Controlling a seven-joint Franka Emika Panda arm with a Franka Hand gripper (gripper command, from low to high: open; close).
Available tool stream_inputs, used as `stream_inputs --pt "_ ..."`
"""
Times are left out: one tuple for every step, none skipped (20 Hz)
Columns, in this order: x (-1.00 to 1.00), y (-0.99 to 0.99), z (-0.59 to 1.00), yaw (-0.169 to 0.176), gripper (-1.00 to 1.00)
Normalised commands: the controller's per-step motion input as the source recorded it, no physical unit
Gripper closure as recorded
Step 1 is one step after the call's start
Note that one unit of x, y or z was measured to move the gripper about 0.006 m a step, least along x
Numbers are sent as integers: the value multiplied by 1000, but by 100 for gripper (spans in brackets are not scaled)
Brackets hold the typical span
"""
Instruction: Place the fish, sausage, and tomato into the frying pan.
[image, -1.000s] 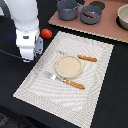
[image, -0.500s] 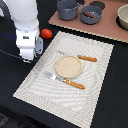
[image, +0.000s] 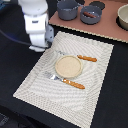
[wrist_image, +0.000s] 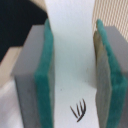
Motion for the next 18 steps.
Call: stream_inputs --pt "1000 720 1000 0 100" --pt "1000 734 1000 0 100" --pt "1000 746 1000 0 100" --pt "1000 763 1000 0 100" --pt "1000 774 1000 0 100" --pt "1000 789 1000 0 100" --pt "986 800 1000 0 100" --pt "960 811 1000 0 100" --pt "943 817 1000 0 100" --pt "934 817 1000 0 100" --pt "937 820 1000 0 100" --pt "931 826 1000 0 100" --pt "914 829 1000 0 100" --pt "900 837 1000 0 100" --pt "874 849 1000 0 100" --pt "834 866 1000 0 100" --pt "817 871 1000 0 100" --pt "794 877 969 0 100"
